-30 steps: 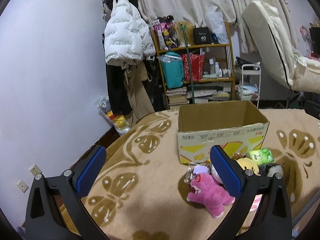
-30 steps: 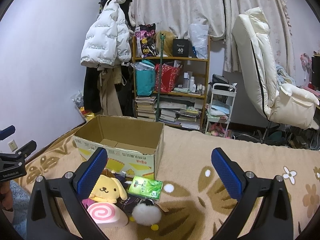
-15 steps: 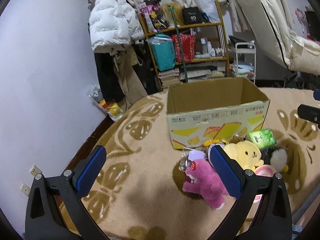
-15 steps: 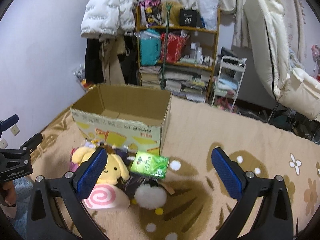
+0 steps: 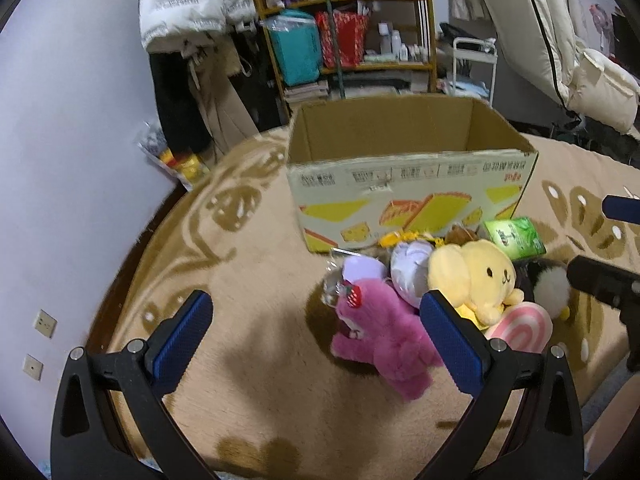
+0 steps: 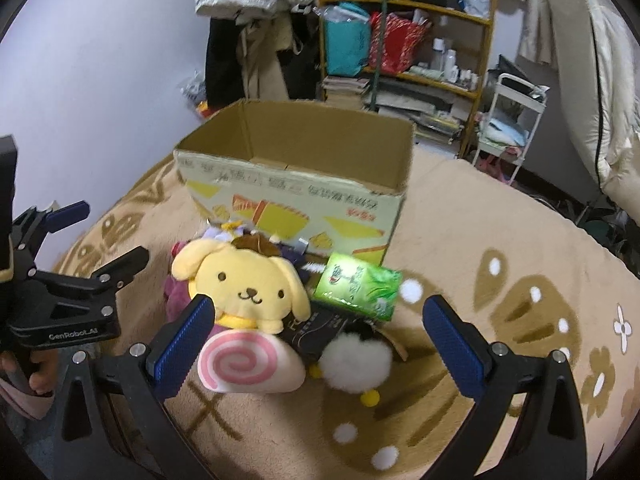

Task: Organize soft objects
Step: 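Lower the left tool onto the pink bear while the right tool closes on the yellow dog plush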

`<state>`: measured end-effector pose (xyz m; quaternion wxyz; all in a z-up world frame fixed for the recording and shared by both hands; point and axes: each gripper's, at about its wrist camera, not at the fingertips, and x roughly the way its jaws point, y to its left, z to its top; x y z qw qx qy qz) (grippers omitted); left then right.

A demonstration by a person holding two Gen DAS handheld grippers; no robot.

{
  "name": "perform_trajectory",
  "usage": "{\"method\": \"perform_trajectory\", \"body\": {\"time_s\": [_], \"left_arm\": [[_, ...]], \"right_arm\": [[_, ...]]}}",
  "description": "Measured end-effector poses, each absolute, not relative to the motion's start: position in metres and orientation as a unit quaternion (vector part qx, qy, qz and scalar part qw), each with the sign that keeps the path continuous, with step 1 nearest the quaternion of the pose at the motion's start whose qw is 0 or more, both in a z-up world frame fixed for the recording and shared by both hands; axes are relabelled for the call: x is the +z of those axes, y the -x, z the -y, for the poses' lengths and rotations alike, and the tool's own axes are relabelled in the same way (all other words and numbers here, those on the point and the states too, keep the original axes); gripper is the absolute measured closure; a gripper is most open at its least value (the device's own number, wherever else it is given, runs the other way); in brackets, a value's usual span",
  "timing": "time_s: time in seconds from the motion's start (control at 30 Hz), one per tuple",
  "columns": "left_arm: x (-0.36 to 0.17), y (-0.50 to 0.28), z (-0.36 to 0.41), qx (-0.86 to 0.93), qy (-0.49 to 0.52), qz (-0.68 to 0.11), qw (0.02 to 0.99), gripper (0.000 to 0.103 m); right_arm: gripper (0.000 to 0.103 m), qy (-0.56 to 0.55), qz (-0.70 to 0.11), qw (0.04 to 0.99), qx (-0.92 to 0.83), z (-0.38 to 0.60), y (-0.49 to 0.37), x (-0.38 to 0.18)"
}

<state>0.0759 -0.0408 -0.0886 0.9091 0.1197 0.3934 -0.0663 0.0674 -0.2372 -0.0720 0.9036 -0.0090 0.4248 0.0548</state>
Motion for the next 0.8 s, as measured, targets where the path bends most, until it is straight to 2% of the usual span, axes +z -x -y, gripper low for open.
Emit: {"method": "perform_trajectory", "body": {"time_s": [0.47,0.8], "left_arm": [[-0.125,-0.098,0.053,-0.098,-0.114,-0.469,0.870,0.001],[-0.142,-0.105,0.062,-0.123,-0.104,-0.498,0.852,0.001]], "right_arm": [[0.000,0.018,-0.455,0.887,0.075,0.228,-0.089,-0.094],[0.000,-0.034,-0.454,0.884,0.107,0.231,-0.104,-0.102]]}}
